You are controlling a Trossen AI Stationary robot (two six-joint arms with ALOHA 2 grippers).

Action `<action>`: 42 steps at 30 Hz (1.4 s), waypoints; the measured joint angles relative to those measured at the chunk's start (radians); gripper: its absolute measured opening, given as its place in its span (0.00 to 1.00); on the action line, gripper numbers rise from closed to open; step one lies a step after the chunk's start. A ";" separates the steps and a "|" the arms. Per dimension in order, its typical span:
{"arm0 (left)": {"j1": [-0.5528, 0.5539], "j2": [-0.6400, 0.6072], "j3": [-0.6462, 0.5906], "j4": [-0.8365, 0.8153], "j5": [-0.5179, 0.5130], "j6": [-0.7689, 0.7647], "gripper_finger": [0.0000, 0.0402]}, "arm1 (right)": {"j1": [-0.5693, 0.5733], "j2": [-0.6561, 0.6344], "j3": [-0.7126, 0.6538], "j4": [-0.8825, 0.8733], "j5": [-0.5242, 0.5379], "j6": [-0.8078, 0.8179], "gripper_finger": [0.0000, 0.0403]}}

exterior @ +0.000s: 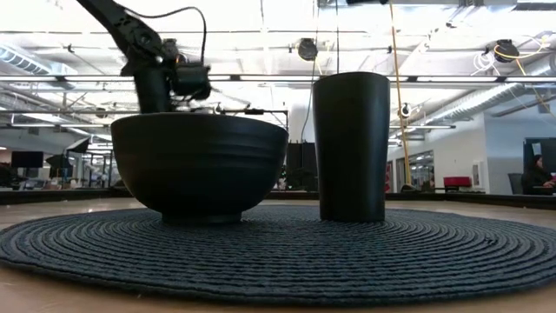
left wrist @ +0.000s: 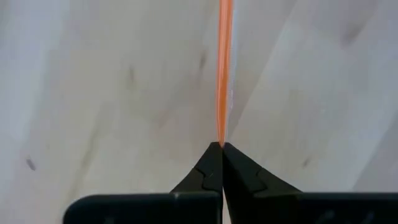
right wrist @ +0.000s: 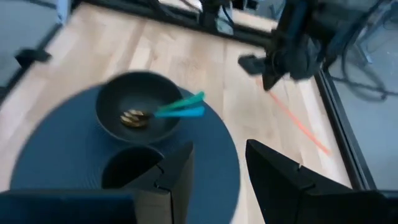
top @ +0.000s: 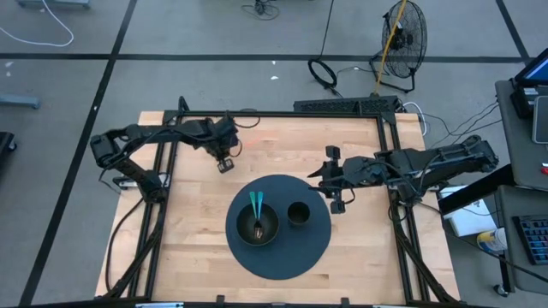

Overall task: Pick & Place Utensil
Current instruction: Put the orange straw into the black cup

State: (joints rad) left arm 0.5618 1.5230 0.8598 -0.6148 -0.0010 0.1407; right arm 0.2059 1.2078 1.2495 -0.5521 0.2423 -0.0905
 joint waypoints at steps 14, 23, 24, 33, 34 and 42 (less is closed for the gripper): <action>-0.037 0.235 0.374 -0.141 -0.020 0.140 0.00 | -0.108 -0.040 0.000 -0.317 0.178 0.198 0.35; -0.054 0.498 0.727 -0.401 -0.047 0.261 0.00 | -0.157 -0.043 0.000 -0.471 0.180 0.265 0.35; -0.060 0.512 0.747 -0.416 -0.039 0.272 0.00 | -0.169 -0.043 0.000 -0.477 0.180 0.264 0.35; -0.110 0.554 0.779 -0.430 0.028 0.281 0.00 | -0.308 -0.044 -0.026 -0.427 0.105 0.182 0.35; -0.116 0.553 0.779 -0.430 0.028 0.270 0.00 | -0.317 -0.044 -0.042 -0.406 0.091 0.168 0.35; -0.176 0.552 0.779 -0.428 0.018 0.243 0.02 | -0.379 -0.054 -0.204 -0.286 -0.013 0.129 0.35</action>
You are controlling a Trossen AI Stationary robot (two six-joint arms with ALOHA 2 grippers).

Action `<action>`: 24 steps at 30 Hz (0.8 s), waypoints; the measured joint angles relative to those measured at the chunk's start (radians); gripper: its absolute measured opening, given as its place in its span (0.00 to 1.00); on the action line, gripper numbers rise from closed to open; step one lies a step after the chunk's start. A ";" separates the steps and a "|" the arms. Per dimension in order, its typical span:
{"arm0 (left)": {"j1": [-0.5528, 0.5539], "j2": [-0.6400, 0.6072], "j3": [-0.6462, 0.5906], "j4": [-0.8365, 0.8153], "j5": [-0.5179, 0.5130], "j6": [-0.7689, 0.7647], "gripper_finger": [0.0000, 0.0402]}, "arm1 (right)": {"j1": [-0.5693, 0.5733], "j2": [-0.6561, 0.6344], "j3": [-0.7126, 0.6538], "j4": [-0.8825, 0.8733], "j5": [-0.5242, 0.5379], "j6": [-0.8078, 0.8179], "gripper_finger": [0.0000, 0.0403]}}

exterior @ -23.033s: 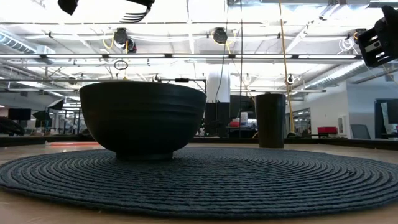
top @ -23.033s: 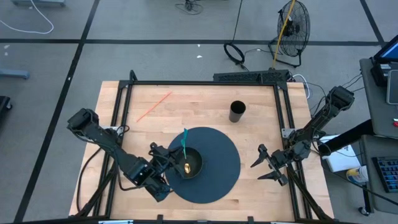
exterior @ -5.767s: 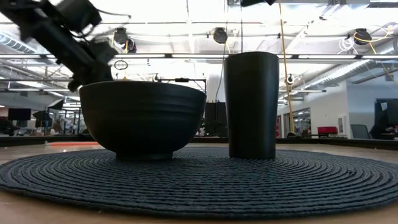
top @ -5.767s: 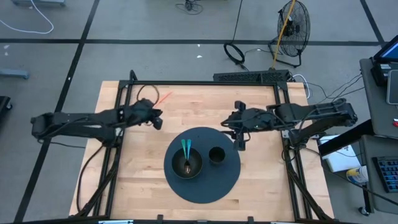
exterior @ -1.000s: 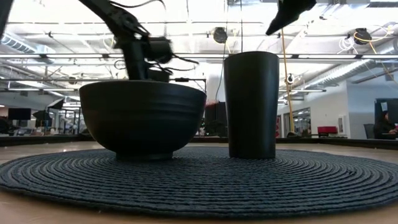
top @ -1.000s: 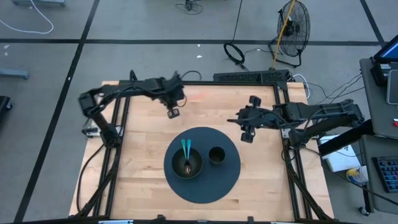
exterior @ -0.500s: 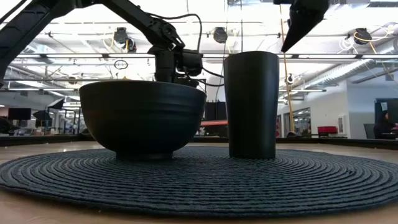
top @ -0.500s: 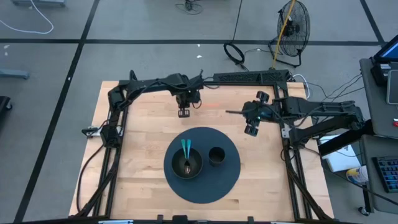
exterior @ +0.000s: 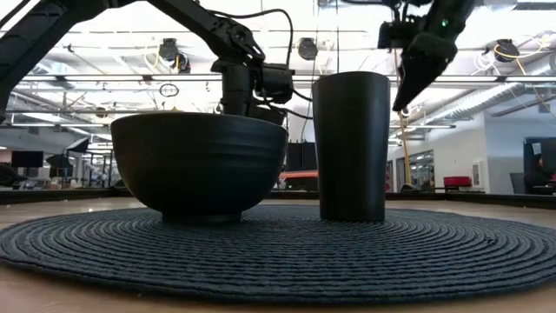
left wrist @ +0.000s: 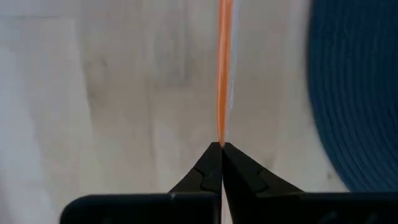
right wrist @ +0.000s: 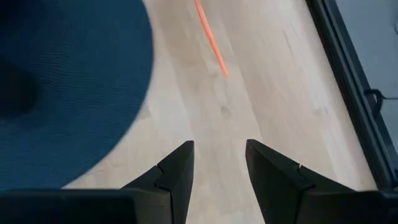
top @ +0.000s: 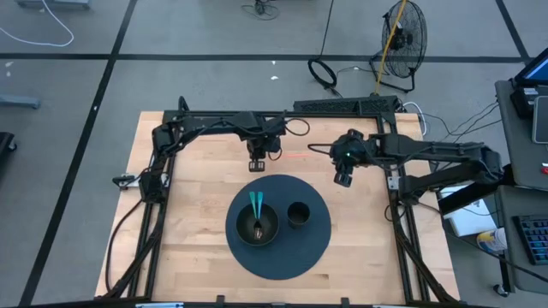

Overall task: Pick & Place Utensil
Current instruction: Put the orange straw into the black cup

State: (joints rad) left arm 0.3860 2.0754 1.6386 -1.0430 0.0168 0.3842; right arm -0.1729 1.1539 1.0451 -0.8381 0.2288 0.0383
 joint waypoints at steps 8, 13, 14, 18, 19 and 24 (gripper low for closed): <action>0.007 0.000 0.000 0.028 -0.014 -0.002 0.22 | -0.025 -0.025 -0.055 0.005 -0.048 0.053 0.35; 0.007 0.000 0.000 0.057 -0.015 0.004 0.32 | -0.022 -0.042 -0.057 0.048 -0.051 0.048 0.35; 0.007 0.000 0.000 0.054 -0.014 0.004 0.33 | -0.023 -0.042 -0.057 0.071 -0.051 0.036 0.35; 0.007 0.000 0.000 0.021 -0.015 0.004 0.34 | -0.030 -0.025 -0.057 0.187 -0.067 -0.053 0.35; 0.005 -0.001 0.000 0.008 -0.014 0.003 0.34 | -0.039 -0.017 -0.057 0.212 -0.091 -0.076 0.35; -0.009 -0.064 0.000 -0.072 0.071 -0.020 0.34 | -0.130 0.058 -0.057 0.314 -0.231 -0.180 0.35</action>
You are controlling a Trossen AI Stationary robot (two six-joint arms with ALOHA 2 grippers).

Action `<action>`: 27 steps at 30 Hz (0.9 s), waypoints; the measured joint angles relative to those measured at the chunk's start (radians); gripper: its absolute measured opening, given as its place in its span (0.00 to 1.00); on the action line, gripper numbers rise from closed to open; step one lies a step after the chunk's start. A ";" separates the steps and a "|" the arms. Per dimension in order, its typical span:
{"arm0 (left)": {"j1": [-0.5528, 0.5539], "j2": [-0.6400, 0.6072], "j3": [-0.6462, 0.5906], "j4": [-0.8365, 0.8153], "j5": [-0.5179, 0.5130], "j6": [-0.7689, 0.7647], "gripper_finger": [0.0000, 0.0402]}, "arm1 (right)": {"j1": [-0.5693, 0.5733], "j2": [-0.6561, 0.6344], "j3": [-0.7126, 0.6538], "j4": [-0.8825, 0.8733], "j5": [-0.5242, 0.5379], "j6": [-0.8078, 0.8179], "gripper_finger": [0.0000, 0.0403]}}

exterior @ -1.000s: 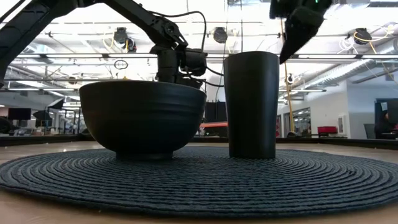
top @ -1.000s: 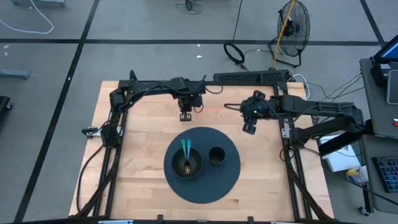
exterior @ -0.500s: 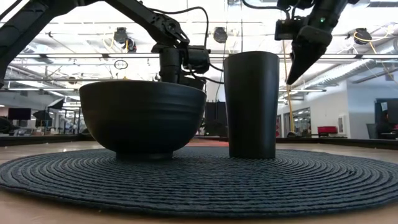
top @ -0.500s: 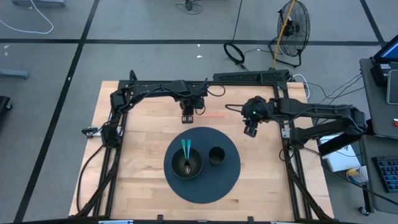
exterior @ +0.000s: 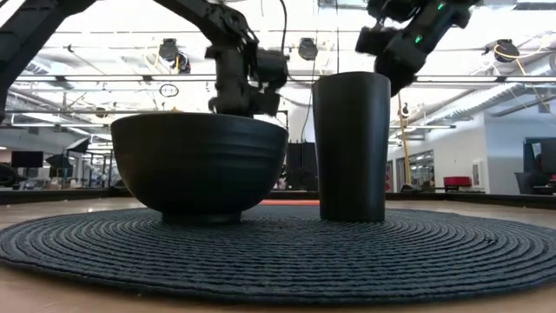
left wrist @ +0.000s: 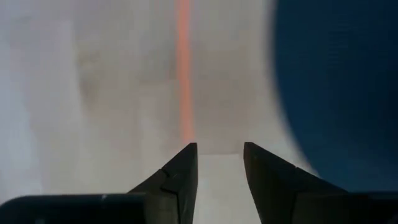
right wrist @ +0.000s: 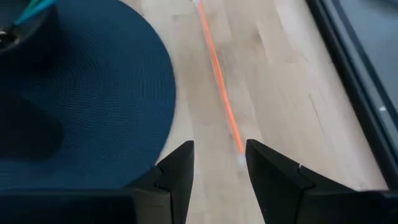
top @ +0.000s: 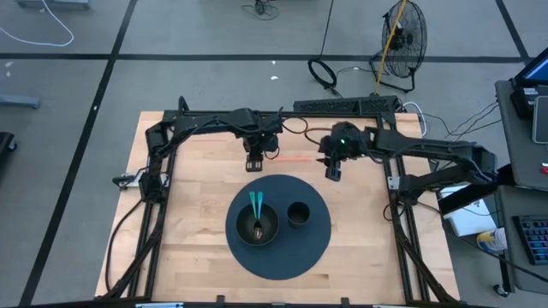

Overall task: Pick & Place Utensil
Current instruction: Put the orange straw into the black cup

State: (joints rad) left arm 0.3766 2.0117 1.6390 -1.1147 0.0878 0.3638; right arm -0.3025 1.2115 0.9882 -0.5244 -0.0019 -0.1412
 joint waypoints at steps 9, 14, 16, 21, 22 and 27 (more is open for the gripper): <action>-0.100 -0.252 -0.037 0.002 0.080 -0.026 0.34 | -0.139 0.174 0.000 0.051 -0.108 -0.159 0.35; -0.149 -0.465 -0.104 0.029 0.078 -0.090 0.34 | -0.170 0.245 0.000 0.122 -0.134 -0.235 0.35; -0.173 -0.553 -0.148 0.039 0.069 -0.123 0.34 | -0.180 0.268 0.000 0.134 -0.166 -0.253 0.35; -0.227 -0.796 -0.276 0.116 -0.004 -0.214 0.34 | -0.209 0.331 0.000 0.179 -0.188 -0.276 0.35; -0.241 -0.840 -0.303 0.127 -0.027 -0.232 0.34 | -0.213 0.342 0.000 0.194 -0.190 -0.279 0.35; -0.295 -1.030 -0.433 0.190 -0.122 -0.287 0.34 | -0.215 0.403 0.009 0.229 -0.236 -0.271 0.35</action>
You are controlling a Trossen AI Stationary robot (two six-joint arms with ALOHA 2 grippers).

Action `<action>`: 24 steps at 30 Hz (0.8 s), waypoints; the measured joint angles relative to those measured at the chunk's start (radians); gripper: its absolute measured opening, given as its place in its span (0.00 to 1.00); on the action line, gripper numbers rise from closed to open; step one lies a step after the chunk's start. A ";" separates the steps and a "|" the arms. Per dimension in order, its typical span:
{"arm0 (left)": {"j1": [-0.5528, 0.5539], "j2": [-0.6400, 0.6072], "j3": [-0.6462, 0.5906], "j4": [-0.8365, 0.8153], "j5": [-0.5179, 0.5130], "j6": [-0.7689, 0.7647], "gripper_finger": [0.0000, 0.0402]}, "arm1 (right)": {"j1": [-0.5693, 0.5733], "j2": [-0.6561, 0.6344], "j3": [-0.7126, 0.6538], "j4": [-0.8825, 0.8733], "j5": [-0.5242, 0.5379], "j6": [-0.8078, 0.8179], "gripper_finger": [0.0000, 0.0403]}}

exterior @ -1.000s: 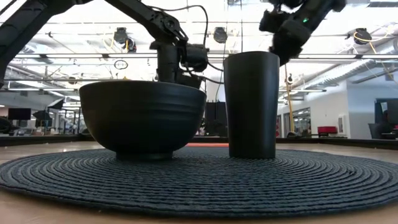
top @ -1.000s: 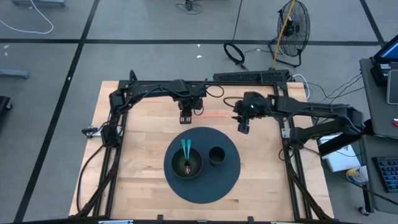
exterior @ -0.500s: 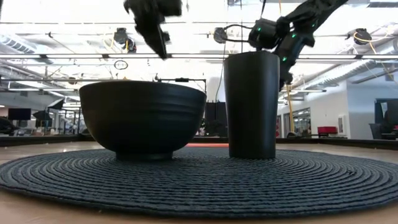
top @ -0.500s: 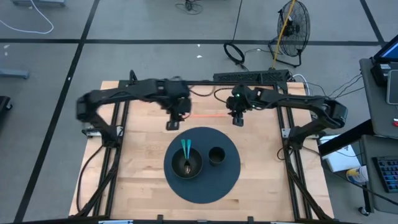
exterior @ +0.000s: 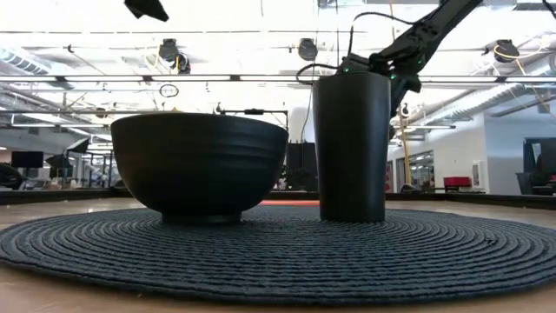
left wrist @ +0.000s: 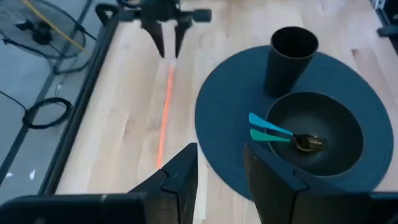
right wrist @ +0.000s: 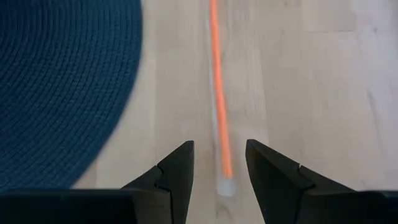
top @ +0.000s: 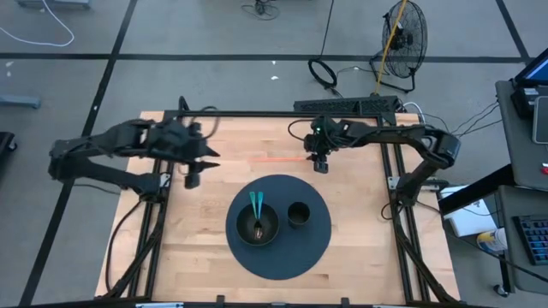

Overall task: Pick & Place Utensil
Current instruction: Put the orange straw into the black cup

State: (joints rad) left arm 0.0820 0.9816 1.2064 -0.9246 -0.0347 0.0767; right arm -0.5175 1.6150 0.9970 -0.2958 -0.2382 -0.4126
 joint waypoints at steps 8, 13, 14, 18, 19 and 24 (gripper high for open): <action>-0.027 -0.151 -0.112 0.019 -0.055 -0.055 0.34 | 0.009 0.106 0.061 -0.001 0.038 0.024 0.35; -0.034 -0.157 -0.130 0.019 -0.054 -0.083 0.34 | 0.007 0.153 0.077 0.001 0.081 0.034 0.35; -0.037 -0.157 -0.130 0.019 -0.054 -0.084 0.34 | 0.008 0.160 0.077 0.000 0.081 0.034 0.35; -0.049 -0.150 -0.130 0.036 -0.054 -0.083 0.34 | 0.009 0.190 0.077 -0.017 0.089 0.039 0.35; -0.053 -0.150 -0.130 0.045 -0.054 -0.083 0.34 | 0.009 0.192 0.077 -0.030 0.110 0.049 0.35; -0.065 -0.150 -0.130 0.070 -0.055 -0.076 0.34 | 0.009 0.201 0.079 -0.057 0.210 0.065 0.34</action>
State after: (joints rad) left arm 0.0172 0.8312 1.0767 -0.8543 -0.0895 0.0008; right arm -0.5081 1.8164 1.0760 -0.3531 -0.0280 -0.3478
